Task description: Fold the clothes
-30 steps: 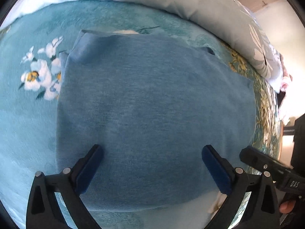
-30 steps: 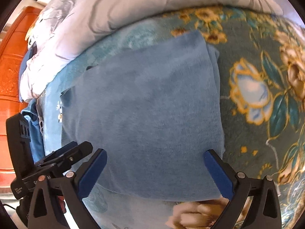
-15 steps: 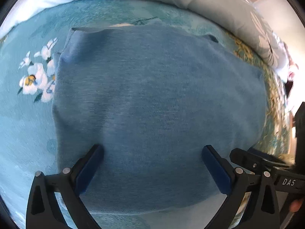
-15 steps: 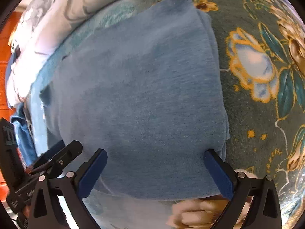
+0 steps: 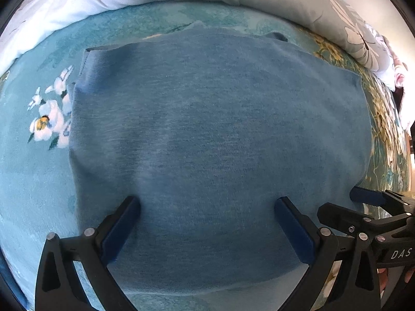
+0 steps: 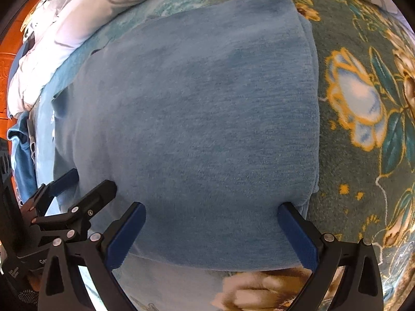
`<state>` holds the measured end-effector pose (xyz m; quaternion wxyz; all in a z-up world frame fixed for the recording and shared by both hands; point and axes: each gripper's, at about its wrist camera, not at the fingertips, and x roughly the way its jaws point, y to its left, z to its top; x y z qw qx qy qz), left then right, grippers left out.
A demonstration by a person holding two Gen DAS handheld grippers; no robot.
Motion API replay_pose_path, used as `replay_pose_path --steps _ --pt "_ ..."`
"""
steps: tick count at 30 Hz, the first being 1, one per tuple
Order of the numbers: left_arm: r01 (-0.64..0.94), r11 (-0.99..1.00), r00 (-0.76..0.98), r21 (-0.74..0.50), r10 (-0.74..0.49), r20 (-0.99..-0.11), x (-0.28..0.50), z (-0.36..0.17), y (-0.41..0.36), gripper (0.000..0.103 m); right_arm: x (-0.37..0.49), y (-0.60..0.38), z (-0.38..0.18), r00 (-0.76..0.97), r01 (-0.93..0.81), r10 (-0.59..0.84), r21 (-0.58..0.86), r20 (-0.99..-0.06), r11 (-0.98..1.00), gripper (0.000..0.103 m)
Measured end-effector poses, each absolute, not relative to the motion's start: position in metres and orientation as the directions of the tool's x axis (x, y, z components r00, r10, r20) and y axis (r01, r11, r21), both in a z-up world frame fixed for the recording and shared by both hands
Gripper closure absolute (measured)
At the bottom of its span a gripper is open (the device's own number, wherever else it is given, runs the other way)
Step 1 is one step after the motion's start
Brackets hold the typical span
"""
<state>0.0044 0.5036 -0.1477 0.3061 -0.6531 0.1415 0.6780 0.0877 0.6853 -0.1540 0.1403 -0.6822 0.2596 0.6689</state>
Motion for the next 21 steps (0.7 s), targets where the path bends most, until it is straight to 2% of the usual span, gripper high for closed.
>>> replay_pose_path --steps 7,21 --pt "-0.607 -0.775 0.064 -0.177 0.174 -0.983 0.003 -0.148 0.505 0.000 0.083 0.691 -0.157 -0.016 -0.598 -0.199 0.169 -0.980 -0.783 0.000" --pt "-0.599 -0.784 0.055 -0.165 0.166 -0.985 0.008 -0.144 0.495 0.000 0.086 0.672 -0.153 -0.063 -0.559 -0.147 0.157 -0.987 -0.814 0.000"
